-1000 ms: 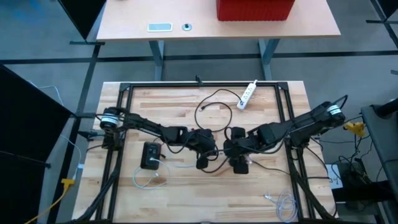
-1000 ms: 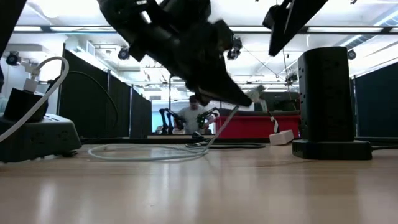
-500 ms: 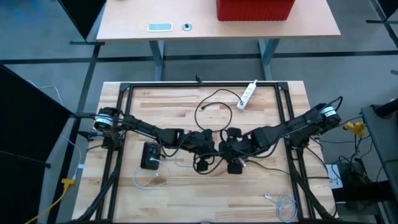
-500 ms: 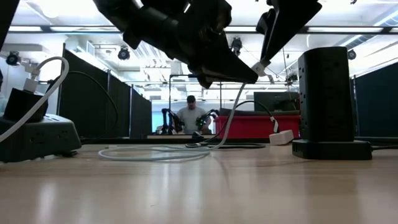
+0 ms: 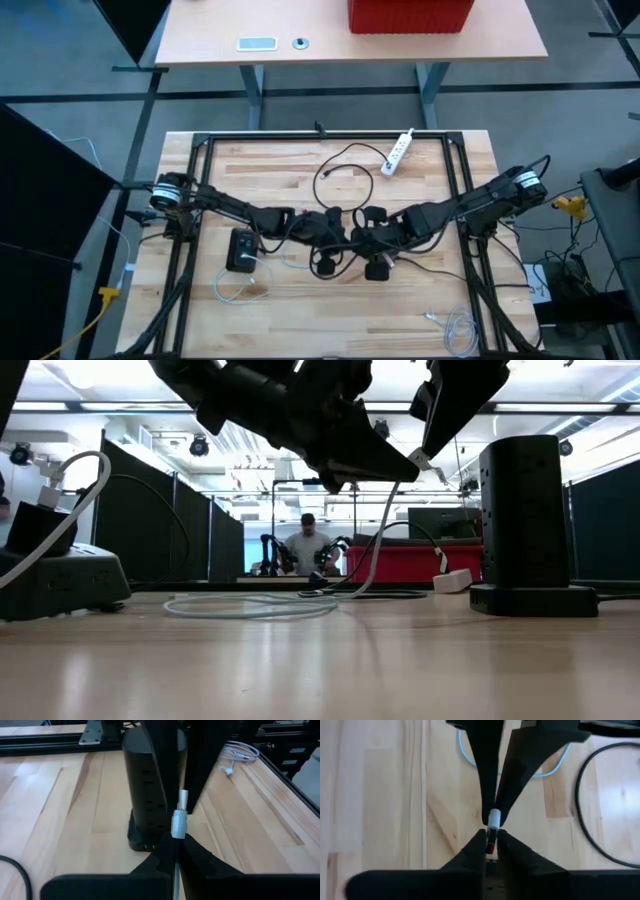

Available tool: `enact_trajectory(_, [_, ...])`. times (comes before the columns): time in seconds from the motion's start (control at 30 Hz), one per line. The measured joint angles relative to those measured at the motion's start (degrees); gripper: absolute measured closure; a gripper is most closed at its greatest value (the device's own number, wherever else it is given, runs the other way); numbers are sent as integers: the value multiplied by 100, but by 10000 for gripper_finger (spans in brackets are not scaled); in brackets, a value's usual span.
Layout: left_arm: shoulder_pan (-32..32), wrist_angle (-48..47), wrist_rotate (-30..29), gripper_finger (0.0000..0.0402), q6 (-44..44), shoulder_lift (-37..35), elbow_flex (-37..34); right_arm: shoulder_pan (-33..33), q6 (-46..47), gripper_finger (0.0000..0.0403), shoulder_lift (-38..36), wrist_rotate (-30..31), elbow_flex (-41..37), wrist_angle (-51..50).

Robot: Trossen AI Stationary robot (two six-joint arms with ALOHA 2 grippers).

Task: Insert USB
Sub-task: Insert the top white charger cable into the right black outlet extension

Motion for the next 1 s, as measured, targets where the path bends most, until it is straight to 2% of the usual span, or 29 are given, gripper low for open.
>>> enact_trajectory(0.27, [-12,441,-5,354,262,-138,-213,-3,98,399,-86,-37,0,-7])
enact_trajectory(0.5, [-27,3100,-17,320,233,-550,-1577,67,246,399,-443,227,-9,9])
enact_trajectory(0.6, [-7,3697,-117,312,111,-595,-1837,60,15,399,-474,280,-9,141])
enact_trajectory(0.83, [-27,3282,-168,293,165,-595,-1579,17,-365,399,-339,408,-13,656])
enact_trajectory(1.0, [-27,3152,-160,290,178,-595,-1557,1,-358,399,-357,418,-13,630])
